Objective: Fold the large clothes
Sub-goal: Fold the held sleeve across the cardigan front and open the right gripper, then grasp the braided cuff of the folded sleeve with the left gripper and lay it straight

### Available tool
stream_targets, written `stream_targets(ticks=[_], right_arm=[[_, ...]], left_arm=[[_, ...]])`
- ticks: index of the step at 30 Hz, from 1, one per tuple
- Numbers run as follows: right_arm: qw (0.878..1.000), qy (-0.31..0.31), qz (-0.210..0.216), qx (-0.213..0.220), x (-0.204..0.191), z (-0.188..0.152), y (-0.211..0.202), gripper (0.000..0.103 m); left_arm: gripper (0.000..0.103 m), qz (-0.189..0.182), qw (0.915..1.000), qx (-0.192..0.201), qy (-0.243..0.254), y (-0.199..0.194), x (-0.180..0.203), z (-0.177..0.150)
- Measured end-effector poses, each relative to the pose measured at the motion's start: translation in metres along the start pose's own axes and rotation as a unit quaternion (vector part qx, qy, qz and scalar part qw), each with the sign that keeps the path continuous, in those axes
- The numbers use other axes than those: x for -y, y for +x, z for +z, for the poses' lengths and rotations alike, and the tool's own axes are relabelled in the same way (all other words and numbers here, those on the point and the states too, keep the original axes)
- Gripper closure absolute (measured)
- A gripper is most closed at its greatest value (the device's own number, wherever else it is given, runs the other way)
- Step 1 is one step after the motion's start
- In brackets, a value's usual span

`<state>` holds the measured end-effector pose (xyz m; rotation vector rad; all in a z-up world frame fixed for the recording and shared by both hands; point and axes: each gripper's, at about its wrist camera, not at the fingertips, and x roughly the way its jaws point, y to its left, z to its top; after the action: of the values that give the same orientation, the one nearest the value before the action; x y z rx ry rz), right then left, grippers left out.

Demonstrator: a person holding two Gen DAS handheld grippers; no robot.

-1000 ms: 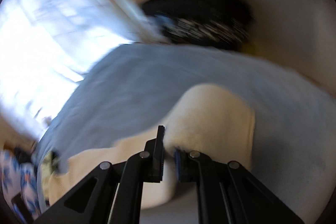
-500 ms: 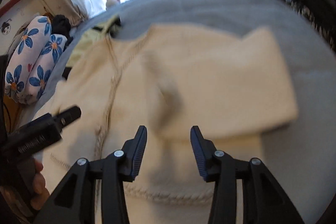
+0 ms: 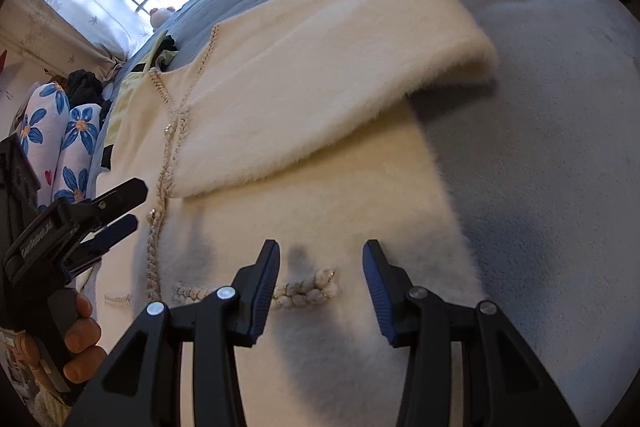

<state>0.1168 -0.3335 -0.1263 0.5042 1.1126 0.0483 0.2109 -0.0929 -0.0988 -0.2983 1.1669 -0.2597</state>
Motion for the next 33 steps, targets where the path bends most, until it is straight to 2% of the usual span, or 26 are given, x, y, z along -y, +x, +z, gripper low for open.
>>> stream_targets(ticks=[3,6,8,10,11,12,13,14,16,18,21,24,27,29,32,33], right_arm=[[1.0,-0.013,-0.012,0.002,-0.009,0.001,0.004,0.059],[1.0,-0.024,-0.02,-0.001,-0.011,0.001,0.006,0.059],[1.0,-0.022,-0.019,-0.003,-0.009,0.001,0.008,0.058],[1.0,-0.02,-0.015,-0.005,-0.006,0.0,0.01,0.058],[1.0,-0.02,-0.015,-0.007,-0.006,0.0,0.011,0.057],[1.0,-0.024,-0.017,-0.009,-0.006,0.0,0.013,0.056],[0.999,-0.028,-0.018,-0.01,-0.007,-0.001,0.014,0.053],[0.999,-0.035,-0.019,-0.011,-0.009,-0.001,0.015,0.051],[0.998,-0.054,-0.022,-0.011,-0.015,-0.004,0.018,0.044],[0.996,-0.077,-0.032,-0.007,-0.022,-0.007,0.019,0.038],[0.995,-0.093,-0.045,-0.004,-0.027,-0.01,0.02,0.037],[0.995,-0.087,-0.04,-0.004,-0.024,-0.008,0.019,0.037],[0.996,-0.081,-0.033,-0.004,-0.021,-0.008,0.019,0.037],[0.996,-0.083,-0.036,-0.003,-0.021,-0.008,0.019,0.037],[0.995,-0.088,-0.043,-0.002,-0.023,-0.009,0.02,0.037],[0.995,-0.089,-0.046,-0.002,-0.024,-0.009,0.02,0.037]], left_arm=[[0.022,-0.012,0.9997,-0.008,-0.017,0.014,-0.005,0.006],[0.037,-0.021,0.9992,-0.026,-0.024,0.033,-0.004,0.013],[0.051,-0.023,0.9986,-0.041,-0.025,0.047,-0.002,0.016],[0.053,-0.014,0.9988,-0.043,-0.018,0.057,0.002,0.019],[0.059,-0.009,0.9992,-0.038,-0.007,0.059,0.007,0.021],[0.061,-0.001,0.9993,-0.036,0.002,0.061,0.012,0.023],[0.068,0.005,0.9993,-0.036,0.007,0.062,0.016,0.026],[0.085,0.013,0.9991,-0.033,0.024,0.063,0.023,0.029],[0.086,0.025,0.9975,-0.028,0.06,0.059,0.039,0.036],[0.087,0.048,0.9933,0.004,0.105,0.046,0.062,0.042],[0.088,0.059,0.9857,0.058,0.147,0.017,0.087,0.055],[0.088,0.059,0.9778,0.119,0.162,-0.022,0.098,0.071],[0.088,0.081,0.9685,0.176,0.156,-0.061,0.084,0.084],[0.088,0.108,0.9626,0.198,0.15,-0.075,0.064,0.085],[0.088,0.146,0.9609,0.194,0.134,-0.079,0.026,0.083],[0.088,0.162,0.9631,0.176,0.124,-0.071,0.007,0.084]])
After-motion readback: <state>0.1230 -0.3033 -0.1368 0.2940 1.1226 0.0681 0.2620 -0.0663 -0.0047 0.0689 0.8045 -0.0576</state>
